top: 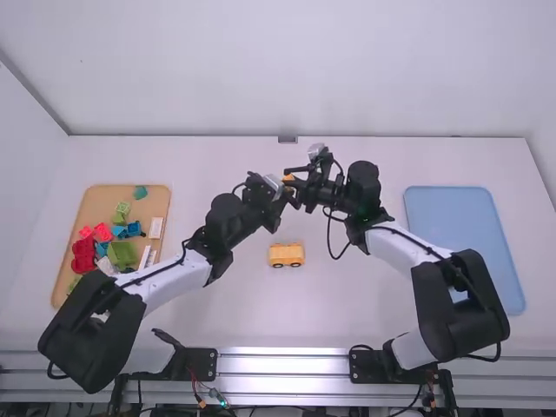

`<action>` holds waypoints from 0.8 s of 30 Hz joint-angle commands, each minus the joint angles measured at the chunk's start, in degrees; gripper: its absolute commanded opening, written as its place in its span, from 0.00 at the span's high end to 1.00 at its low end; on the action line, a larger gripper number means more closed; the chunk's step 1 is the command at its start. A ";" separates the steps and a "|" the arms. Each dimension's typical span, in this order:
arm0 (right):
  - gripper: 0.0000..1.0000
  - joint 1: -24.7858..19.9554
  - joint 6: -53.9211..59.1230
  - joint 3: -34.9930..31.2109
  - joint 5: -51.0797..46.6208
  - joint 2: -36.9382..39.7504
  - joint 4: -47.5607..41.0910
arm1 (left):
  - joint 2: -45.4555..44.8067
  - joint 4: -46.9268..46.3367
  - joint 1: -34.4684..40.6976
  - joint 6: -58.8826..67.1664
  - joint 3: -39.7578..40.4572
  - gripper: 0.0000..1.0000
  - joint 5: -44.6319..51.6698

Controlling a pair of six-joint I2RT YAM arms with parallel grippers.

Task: Assemble lego blocks to make yellow taxi

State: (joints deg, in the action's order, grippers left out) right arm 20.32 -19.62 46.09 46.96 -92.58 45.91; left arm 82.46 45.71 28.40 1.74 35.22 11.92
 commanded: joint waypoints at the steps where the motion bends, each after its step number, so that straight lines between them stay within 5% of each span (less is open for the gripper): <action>1: 0.45 0.15 -0.09 0.02 -0.46 -0.48 -0.28 | 0.04 0.87 0.15 -1.57 -0.48 0.98 -3.82; 11: 0.46 0.09 0.11 0.02 -0.44 -0.48 -0.28 | 0.04 2.78 0.55 -1.44 -0.79 0.98 -5.55; 19: 0.69 0.09 0.11 0.02 -0.28 -0.48 -0.26 | 0.04 3.41 0.44 -0.90 -0.79 0.94 -5.33; 21: 0.71 0.09 0.11 0.02 -0.31 -0.48 -0.26 | 0.04 3.43 0.24 -0.92 -0.79 0.87 -5.31; 24: 0.76 0.09 0.13 0.02 -0.35 -0.48 -0.24 | 0.04 3.45 0.22 -0.90 -0.79 0.46 -5.33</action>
State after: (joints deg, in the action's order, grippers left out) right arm 20.25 -20.08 46.11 45.87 -92.58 46.00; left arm 82.46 48.01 28.38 1.15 34.52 6.20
